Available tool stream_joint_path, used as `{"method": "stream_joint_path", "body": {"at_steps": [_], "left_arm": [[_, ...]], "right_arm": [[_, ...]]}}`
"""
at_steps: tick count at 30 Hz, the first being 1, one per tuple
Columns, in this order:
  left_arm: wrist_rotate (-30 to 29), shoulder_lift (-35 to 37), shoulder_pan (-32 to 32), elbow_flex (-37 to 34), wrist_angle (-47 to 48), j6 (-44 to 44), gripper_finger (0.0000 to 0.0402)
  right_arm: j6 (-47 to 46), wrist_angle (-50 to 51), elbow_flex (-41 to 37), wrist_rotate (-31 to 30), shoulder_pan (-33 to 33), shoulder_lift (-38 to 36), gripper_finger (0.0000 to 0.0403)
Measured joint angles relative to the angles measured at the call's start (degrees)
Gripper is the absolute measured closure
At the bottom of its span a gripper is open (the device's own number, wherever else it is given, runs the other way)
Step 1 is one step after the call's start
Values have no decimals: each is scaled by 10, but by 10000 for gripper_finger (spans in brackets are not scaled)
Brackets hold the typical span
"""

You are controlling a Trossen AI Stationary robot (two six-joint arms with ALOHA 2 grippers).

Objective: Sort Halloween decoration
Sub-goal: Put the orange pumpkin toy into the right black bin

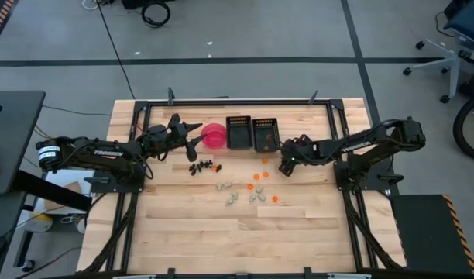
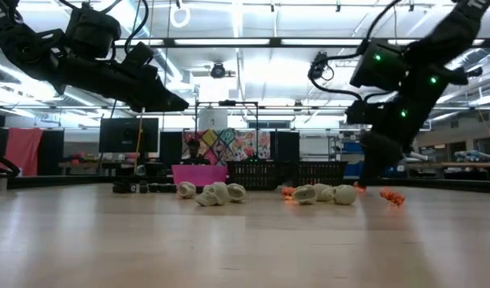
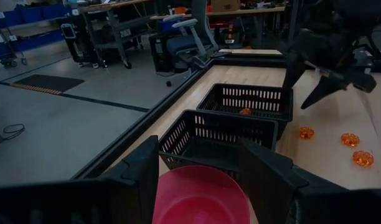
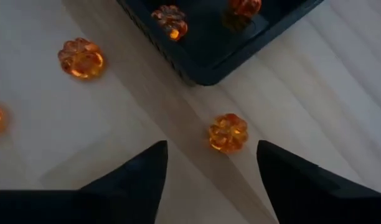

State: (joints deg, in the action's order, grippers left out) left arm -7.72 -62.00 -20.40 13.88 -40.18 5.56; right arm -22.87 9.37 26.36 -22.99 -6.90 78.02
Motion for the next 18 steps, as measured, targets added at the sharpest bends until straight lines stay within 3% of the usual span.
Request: {"method": "stream_joint_path", "body": {"at_steps": [7, 18], "left_arm": [[0, 0, 0, 0, 0, 0, 212], [0, 0, 0, 0, -2, 0, 212]], "right_arm": [[17, -142, -70, -29, -1, 0, 156], [23, -371, -177, -25, -8, 0, 178]]}}
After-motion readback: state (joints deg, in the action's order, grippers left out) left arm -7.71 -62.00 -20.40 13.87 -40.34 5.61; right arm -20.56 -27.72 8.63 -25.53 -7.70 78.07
